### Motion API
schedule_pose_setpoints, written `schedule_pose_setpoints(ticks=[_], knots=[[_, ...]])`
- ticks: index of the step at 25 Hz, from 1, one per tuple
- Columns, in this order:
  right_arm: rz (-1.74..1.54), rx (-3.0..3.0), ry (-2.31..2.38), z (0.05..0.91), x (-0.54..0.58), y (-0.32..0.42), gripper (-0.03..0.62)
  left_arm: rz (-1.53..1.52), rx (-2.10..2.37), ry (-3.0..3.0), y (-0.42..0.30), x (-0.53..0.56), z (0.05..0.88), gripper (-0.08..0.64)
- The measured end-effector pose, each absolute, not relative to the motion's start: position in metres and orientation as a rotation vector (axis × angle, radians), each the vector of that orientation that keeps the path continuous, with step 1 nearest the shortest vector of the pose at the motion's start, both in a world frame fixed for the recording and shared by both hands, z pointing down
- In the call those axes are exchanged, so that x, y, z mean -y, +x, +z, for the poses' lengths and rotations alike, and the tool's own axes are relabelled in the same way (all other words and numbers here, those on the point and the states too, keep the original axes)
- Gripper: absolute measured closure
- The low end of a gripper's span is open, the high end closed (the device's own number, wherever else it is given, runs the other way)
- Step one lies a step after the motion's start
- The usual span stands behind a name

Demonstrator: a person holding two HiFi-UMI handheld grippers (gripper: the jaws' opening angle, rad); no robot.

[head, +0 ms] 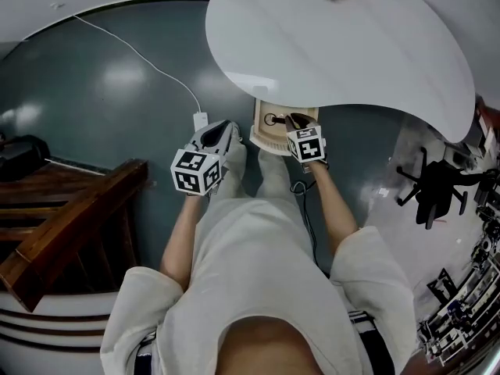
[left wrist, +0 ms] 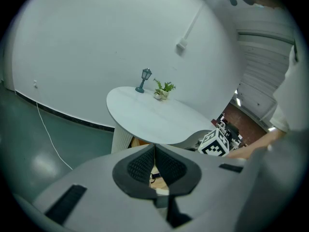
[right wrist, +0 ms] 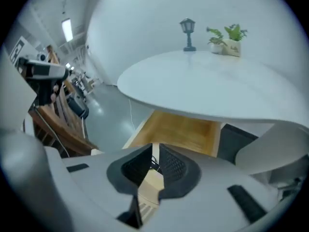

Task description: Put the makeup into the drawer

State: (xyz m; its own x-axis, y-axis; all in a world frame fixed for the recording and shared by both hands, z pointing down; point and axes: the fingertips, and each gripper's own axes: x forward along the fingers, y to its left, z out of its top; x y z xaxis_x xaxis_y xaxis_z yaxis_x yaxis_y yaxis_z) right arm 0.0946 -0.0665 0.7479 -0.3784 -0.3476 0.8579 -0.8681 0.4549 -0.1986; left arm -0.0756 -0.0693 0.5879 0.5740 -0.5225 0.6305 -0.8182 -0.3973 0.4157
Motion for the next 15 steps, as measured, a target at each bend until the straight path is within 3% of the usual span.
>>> schedule_pose_setpoints(ticks=[7, 15], knots=[[0.929, 1.978, 1.314, 0.69, 0.063, 0.122, 0.594, 0.534, 1.043, 2.147, -0.062, 0.084, 0.576, 0.548], [0.724, 2.082, 1.426, 0.612, 0.068, 0.126, 0.595, 0.533, 1.066, 2.253, -0.059, 0.099, 0.539, 0.548]])
